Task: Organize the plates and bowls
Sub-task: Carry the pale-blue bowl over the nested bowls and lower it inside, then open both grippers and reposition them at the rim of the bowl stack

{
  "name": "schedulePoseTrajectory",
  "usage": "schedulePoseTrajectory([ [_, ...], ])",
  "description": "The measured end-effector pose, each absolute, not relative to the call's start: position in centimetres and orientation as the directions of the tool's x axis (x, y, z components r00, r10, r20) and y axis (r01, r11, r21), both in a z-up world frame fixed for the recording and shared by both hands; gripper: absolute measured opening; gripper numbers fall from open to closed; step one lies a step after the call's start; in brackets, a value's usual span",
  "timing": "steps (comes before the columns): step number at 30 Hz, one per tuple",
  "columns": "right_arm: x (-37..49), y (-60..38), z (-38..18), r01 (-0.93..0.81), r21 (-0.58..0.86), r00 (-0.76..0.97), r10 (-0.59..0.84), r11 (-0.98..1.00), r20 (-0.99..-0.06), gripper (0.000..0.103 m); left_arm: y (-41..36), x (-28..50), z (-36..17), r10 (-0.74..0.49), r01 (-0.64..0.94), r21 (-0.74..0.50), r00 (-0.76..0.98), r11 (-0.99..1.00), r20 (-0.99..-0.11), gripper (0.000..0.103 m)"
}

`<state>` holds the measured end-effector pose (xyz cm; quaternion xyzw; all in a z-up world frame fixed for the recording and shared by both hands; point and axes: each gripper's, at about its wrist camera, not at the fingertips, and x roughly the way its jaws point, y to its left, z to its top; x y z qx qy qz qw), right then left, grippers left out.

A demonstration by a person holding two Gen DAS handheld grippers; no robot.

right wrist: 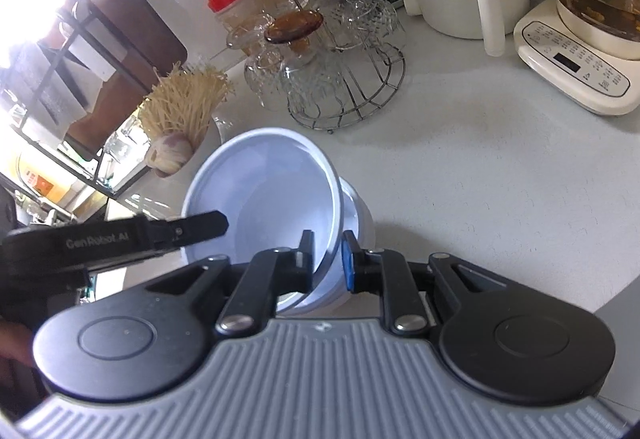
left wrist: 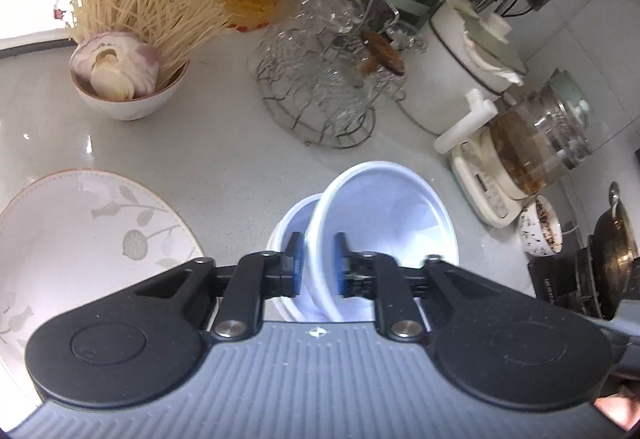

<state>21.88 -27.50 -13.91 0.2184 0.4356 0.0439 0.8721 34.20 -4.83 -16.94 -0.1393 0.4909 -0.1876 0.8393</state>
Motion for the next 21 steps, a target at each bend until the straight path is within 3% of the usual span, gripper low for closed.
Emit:
schedulePoseTrajectory([
  [1,21.8,-27.6,-13.7,0.113,0.417,0.628,0.26,0.902,-0.733,0.056,-4.7,34.3,-16.9,-0.436,0.162,-0.409,0.45,0.898,-0.779,0.05],
  [2,21.8,-27.7,-13.4,0.112,0.418,0.641,0.256,0.901,-0.724,0.063,-4.6,34.4,-16.8,-0.426,0.153,-0.403,0.461,0.902,-0.779,0.055],
  [14,23.6,-28.6,-13.0,0.156,0.407,0.629,0.227,0.9,-0.744,0.063,-4.5,35.7,-16.7,-0.422,0.165,-0.39,0.431,0.906,-0.797,0.055],
  [21,24.2,-28.9,-15.8,0.177,0.481,0.579,0.304,0.859,-0.756,0.061,-5.2,36.0,-17.6,-0.437,0.178,-0.399,0.405,0.899,-0.803,0.055],
])
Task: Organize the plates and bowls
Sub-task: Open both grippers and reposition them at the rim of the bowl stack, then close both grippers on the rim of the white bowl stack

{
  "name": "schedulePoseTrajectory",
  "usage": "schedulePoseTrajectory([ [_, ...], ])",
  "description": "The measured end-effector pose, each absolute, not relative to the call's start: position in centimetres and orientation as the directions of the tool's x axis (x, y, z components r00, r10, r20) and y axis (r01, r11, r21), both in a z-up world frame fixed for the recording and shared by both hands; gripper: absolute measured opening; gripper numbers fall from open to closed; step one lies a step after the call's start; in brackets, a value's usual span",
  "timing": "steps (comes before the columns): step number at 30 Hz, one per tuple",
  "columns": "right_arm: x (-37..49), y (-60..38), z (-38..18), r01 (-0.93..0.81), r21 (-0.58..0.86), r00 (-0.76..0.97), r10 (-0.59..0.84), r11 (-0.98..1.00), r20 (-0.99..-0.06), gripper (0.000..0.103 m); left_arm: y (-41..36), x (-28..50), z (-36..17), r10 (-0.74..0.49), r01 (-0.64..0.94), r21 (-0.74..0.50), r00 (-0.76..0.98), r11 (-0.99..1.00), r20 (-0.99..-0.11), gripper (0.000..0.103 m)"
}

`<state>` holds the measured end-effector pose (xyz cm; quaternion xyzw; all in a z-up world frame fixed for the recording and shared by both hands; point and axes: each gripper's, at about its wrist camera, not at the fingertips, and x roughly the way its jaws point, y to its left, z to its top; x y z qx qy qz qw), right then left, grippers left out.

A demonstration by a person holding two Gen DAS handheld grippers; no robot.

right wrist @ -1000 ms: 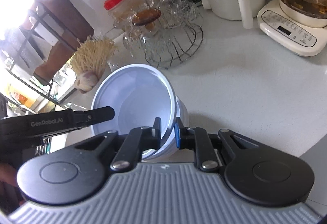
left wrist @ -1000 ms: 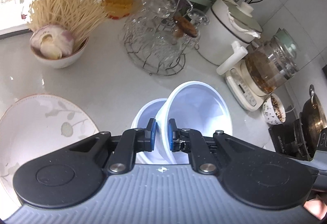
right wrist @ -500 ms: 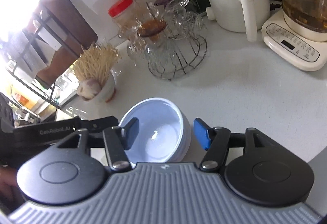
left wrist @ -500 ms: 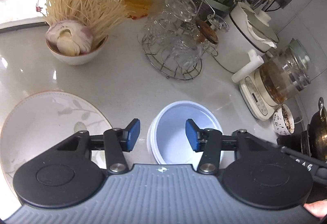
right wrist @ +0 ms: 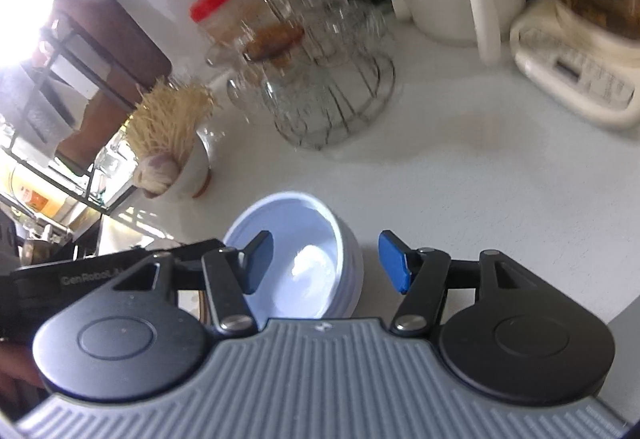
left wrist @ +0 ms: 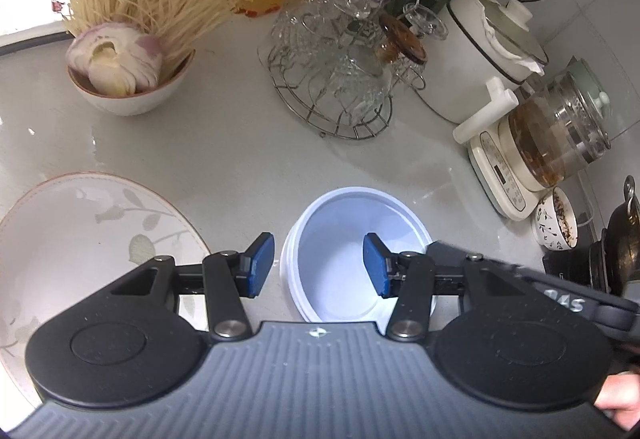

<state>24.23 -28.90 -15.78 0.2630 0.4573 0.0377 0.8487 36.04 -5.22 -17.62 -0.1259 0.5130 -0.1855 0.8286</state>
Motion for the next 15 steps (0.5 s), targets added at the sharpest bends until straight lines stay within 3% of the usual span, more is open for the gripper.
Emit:
schedulePoseTrajectory([
  [5,24.0,-29.3,-18.2,0.228,0.55,0.563,0.352,0.803,-0.748,0.055,-5.4,36.1,-17.6,-0.432,0.192,-0.386,0.421,0.902,-0.798,0.054],
  [15,24.2,-28.8,-21.2,0.259,0.538,0.515,0.357,0.802,-0.779,0.045,-5.8,36.3,-18.2,-0.42,0.211,-0.364,0.396,0.907,-0.816,0.054],
])
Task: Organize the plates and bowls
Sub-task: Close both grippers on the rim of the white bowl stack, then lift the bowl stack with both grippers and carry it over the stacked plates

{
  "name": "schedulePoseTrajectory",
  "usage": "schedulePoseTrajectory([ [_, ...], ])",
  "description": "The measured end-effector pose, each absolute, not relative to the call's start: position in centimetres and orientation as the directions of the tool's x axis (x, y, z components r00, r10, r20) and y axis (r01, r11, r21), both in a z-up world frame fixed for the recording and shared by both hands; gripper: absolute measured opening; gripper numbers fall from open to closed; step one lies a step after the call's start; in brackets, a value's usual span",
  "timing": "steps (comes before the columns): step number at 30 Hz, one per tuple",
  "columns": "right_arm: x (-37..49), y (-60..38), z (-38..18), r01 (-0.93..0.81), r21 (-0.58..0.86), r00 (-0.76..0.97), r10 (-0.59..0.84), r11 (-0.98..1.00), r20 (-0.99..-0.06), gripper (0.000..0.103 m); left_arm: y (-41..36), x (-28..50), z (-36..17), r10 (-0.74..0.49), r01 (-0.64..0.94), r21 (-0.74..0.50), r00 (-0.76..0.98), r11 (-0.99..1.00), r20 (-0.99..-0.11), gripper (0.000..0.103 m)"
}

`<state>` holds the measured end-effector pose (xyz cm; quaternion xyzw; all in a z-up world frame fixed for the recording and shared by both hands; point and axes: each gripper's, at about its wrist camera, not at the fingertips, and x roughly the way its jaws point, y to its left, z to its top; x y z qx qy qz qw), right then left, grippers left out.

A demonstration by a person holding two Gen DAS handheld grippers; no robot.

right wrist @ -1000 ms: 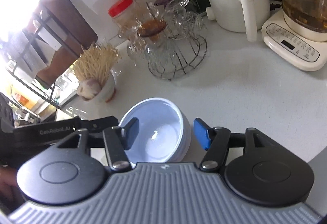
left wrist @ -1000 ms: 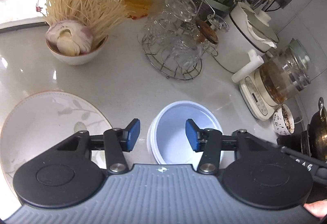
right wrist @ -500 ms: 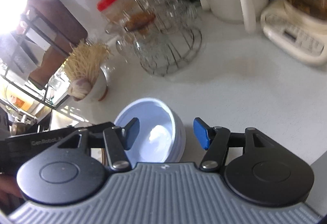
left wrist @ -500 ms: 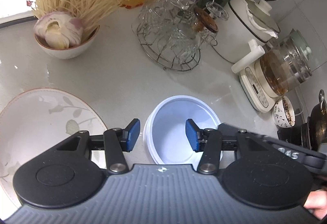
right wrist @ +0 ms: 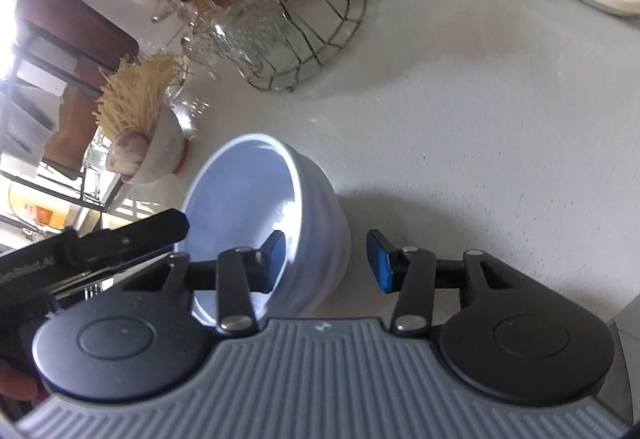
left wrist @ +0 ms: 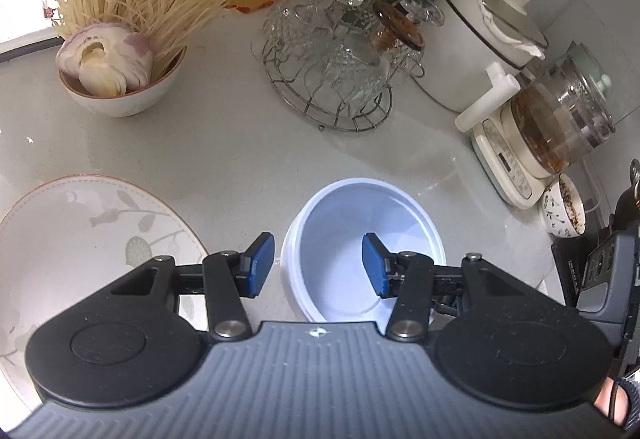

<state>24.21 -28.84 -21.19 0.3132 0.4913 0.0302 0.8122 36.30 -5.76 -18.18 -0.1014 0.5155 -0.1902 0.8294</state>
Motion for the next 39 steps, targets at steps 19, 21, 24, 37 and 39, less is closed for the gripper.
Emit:
schedulePoseTrajectory([
  [19,22.8,-30.2,-21.2,0.307,0.537,0.533,0.326,0.785,-0.781,0.013,-8.9,35.3,-19.7,-0.396,0.275,-0.31,0.357,0.91,-0.846,0.055],
  [21,22.5,-30.6,-21.2,0.318,0.536,0.536,0.318,0.782,-0.782,0.012,-9.5,35.2,-20.0,-0.394,0.282,-0.306,0.351,0.909,-0.849,0.055],
  [24,22.0,-31.0,-21.3,0.329,0.535,0.538,0.311,0.778,-0.783,0.012,-10.5,35.1,-20.5,-0.395,0.3,-0.3,0.338,0.905,-0.854,0.055],
  [37,20.5,-32.5,-21.5,0.358,0.55,0.555,0.302,0.755,-0.775,0.012,-12.3,35.1,-22.6,-0.412,0.301,-0.324,0.304,0.897,-0.859,0.05],
  [39,20.5,-32.5,-21.5,0.353,0.547,0.556,0.3,0.759,-0.775,0.012,-12.3,35.2,-22.6,-0.414,0.292,-0.328,0.311,0.898,-0.855,0.049],
])
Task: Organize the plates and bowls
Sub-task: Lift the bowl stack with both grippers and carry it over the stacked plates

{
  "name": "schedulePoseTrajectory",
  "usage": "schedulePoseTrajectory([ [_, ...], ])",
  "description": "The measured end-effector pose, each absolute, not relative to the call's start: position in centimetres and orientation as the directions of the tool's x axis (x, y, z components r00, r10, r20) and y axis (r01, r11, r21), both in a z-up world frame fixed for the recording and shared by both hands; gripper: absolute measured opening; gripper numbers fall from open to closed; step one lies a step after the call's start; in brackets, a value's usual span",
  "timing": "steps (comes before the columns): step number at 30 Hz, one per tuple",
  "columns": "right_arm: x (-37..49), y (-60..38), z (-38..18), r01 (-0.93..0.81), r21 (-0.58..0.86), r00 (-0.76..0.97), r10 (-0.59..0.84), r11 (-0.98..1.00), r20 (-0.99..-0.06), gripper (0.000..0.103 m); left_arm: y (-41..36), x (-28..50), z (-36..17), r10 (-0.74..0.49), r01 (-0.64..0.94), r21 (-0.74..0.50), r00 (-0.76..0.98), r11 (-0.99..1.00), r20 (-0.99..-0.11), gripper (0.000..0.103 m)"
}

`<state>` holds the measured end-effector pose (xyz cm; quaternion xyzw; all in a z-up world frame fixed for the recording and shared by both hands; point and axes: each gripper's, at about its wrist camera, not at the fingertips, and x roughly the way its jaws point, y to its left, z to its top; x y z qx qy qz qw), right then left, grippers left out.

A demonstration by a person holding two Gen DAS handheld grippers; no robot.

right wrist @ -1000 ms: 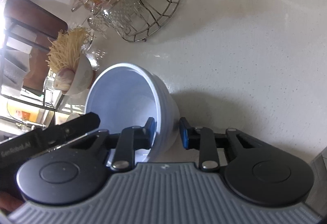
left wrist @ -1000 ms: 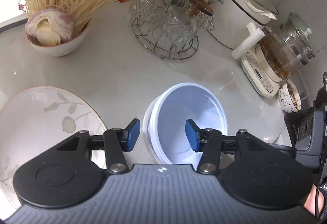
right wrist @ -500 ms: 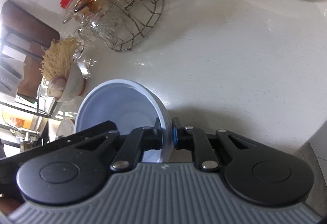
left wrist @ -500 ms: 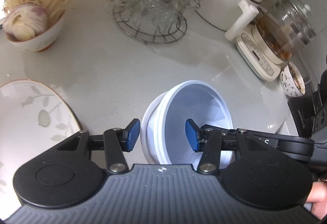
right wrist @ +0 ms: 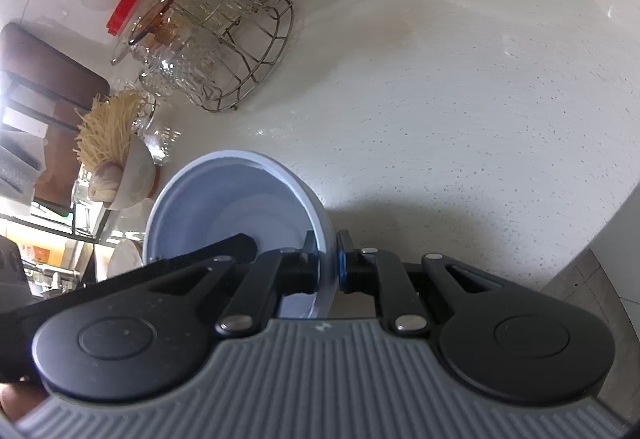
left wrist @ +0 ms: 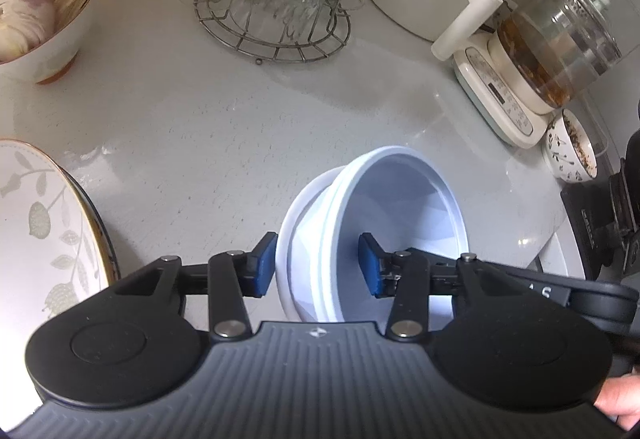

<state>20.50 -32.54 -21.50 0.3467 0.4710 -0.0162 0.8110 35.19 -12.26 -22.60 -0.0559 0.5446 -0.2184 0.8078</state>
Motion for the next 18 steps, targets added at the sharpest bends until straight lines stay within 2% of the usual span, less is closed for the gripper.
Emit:
schedulePoseTrajectory([
  [8,20.2,-32.7,-21.4,0.348,0.549,0.552,0.307,0.76,-0.775,0.012,-11.7,35.1,-22.4,-0.434,0.254,-0.366,0.314,0.895,-0.844,0.044],
  [18,18.9,-32.1,-19.8,0.346,0.549,0.58,0.287,0.761,-0.763,0.012,-11.0,33.9,-20.8,-0.461,0.257,-0.392,0.32,0.883,-0.828,0.043],
])
